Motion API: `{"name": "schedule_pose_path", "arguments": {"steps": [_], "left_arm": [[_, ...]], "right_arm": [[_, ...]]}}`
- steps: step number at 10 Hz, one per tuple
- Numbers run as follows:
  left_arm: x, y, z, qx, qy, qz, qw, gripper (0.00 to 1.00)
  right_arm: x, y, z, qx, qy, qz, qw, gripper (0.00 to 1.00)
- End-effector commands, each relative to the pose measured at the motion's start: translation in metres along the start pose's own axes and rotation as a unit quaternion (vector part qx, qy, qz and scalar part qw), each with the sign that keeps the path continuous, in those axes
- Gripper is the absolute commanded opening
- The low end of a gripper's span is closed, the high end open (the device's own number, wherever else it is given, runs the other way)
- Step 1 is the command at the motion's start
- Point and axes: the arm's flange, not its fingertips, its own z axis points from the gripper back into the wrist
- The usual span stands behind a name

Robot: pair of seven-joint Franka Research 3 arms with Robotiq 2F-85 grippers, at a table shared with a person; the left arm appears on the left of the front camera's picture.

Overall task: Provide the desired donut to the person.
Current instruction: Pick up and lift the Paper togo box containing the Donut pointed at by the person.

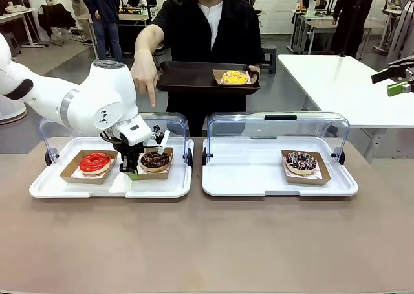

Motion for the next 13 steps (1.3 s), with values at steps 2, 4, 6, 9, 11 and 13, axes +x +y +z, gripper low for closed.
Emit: {"name": "schedule_pose_path", "arguments": {"steps": [2,4,6,9,11,13], "left_arm": [[0.001,0.000,0.000,-0.008,-0.003,0.009,1.000,0.00],[-0.001,-0.006,0.014,-0.007,-0.009,-0.013,1.000,0.00],[-0.012,-0.025,0.063,-0.030,-0.003,-0.045,0.999,0.00],[-0.024,-0.081,0.158,-0.024,-0.006,-0.070,0.997,0.00],[-0.028,-0.114,0.209,-0.026,-0.005,-0.072,0.997,0.00],[-0.030,-0.141,0.268,-0.007,0.005,-0.070,0.997,0.00]], "right_arm": [[0.002,0.000,-0.001,-0.001,-0.005,0.001,1.000,1.00],[0.002,0.000,-0.001,-0.001,-0.005,0.001,1.000,1.00],[0.002,0.000,-0.001,-0.001,-0.005,0.001,1.000,1.00],[0.002,0.000,-0.001,-0.001,-0.005,0.001,1.000,1.00],[0.002,0.000,-0.001,-0.001,-0.005,0.001,1.000,1.00],[0.002,0.000,-0.001,-0.001,-0.005,0.001,1.000,1.00]]}}
